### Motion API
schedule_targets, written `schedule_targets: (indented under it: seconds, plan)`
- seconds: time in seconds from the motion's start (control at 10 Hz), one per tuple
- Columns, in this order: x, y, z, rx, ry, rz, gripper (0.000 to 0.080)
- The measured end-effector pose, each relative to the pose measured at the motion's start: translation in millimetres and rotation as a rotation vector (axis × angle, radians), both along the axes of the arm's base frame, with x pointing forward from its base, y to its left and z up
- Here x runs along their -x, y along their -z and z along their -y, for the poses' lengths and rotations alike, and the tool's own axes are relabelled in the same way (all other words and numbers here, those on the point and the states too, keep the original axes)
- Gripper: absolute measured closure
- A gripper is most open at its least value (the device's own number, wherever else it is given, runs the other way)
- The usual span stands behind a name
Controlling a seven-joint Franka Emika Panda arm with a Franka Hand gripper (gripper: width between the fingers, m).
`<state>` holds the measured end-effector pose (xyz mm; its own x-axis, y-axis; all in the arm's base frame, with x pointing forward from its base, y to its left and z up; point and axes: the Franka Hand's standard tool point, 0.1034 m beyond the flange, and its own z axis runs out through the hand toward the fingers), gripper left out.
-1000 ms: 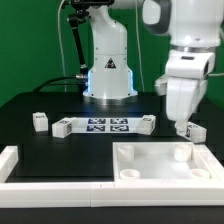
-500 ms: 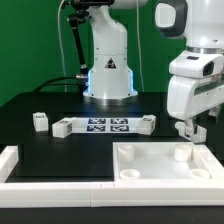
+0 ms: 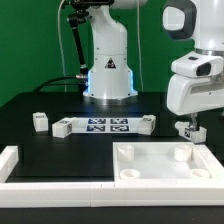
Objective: Assemble square table
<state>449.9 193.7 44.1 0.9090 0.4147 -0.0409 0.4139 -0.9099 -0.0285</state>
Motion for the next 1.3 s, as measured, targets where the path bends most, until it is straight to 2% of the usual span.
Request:
schedule_targets:
  seconds: [0.1, 0.3, 0.4, 0.5, 0.6, 0.7, 0.9, 1.1, 1.2, 1.3]
  plan:
    - [1.9, 1.2, 0.1, 0.002, -0.003, -0.005, 0.0150]
    - [28.5, 8.2, 3.3, 0.091, -0.037, -0.162, 0.0150]
    - [32.8, 11.7, 2.7, 0.113, -0.044, -0.208, 0.0150]
    - [33.9, 13.9, 6.5, 0.129, -0.038, -0.244, 0.0150]
    - [37.0, 12.7, 8.2, 0.168, -0.041, -0.318, 0.0150]
    - [34.6, 13.6, 6.9, 0.182, -0.043, -0.349, 0.0150]
    - [39.9, 15.9, 12.0, 0.259, -0.042, -0.510, 0.0150]
    - [30.0, 19.3, 9.9, 0.318, -0.043, -0.645, 0.0150]
    - [29.5, 20.6, 8.7, 0.338, -0.045, -0.692, 0.0150]
    - [27.4, 22.8, 8.3, 0.332, -0.044, -0.685, 0.0150]
